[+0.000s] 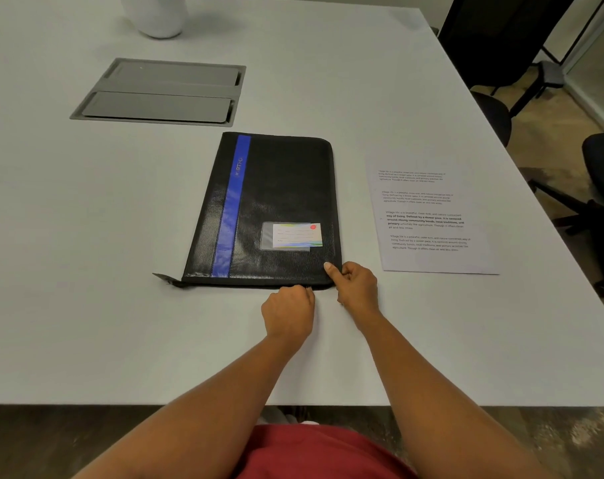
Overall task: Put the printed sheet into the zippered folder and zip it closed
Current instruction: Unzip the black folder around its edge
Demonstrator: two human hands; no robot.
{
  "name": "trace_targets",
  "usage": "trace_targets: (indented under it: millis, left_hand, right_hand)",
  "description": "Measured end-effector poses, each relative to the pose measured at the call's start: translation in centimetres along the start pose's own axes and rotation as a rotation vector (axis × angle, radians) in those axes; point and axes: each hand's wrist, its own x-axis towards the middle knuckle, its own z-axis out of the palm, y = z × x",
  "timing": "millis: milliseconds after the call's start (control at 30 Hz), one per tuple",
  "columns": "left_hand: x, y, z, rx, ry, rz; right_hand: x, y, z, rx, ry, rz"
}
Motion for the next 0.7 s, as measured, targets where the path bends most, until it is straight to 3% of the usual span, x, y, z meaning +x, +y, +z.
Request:
trace_targets:
  millis: [200, 400, 700]
  left_hand:
    - [0.0, 0.0, -0.1, 0.003, -0.008, 0.01]
    - [-0.3, -0.2, -0.1, 0.01, 0.004, 0.032]
    - [-0.4, -0.8, -0.3, 0.019, -0.011, 0.024]
  right_hand:
    - [-0.8, 0.6, -0.8, -0.022, -0.018, -0.143]
    - [0.2, -0.5, -0.6, -0.223, -0.097, -0.006]
    - [0.3, -1.1, -0.2, -0.106, -0.059, 0.103]
